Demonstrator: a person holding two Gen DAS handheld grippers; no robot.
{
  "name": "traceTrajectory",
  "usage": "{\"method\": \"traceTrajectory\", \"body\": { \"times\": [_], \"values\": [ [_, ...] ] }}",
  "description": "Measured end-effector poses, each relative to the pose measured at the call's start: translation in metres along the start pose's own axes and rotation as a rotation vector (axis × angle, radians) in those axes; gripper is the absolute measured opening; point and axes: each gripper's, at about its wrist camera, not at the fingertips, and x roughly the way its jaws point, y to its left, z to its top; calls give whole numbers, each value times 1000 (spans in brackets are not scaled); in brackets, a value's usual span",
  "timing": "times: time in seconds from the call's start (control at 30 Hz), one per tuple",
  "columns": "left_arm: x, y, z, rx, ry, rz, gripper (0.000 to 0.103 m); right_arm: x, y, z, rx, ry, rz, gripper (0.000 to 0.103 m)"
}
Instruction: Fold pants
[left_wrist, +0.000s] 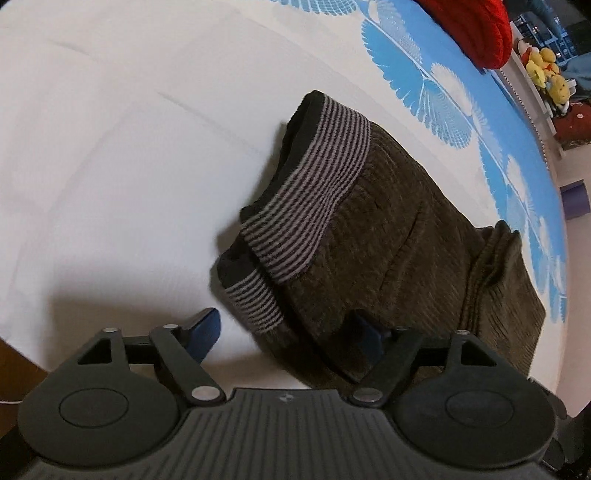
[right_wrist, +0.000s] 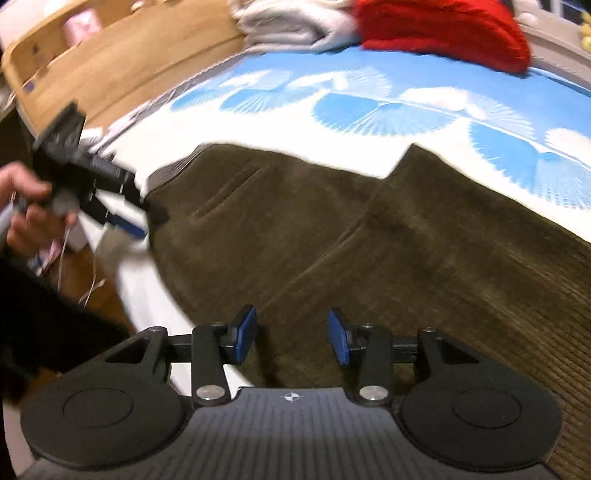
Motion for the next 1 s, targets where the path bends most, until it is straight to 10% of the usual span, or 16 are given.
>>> {"method": "traceTrajectory", "body": {
  "times": [0.2, 0.7, 1.0],
  "values": [
    [9, -16, -1, 43, -46, 44, 85, 6, 5, -16, -108, 136, 12, 47],
    [-39, -86, 2, 161, -260, 181, 29, -119, -118, 36, 122, -175, -319, 48],
    [-64, -202, -15, 345, -392, 15, 24, -127, -190, -24, 422, -81, -460, 46]
  ]
}}
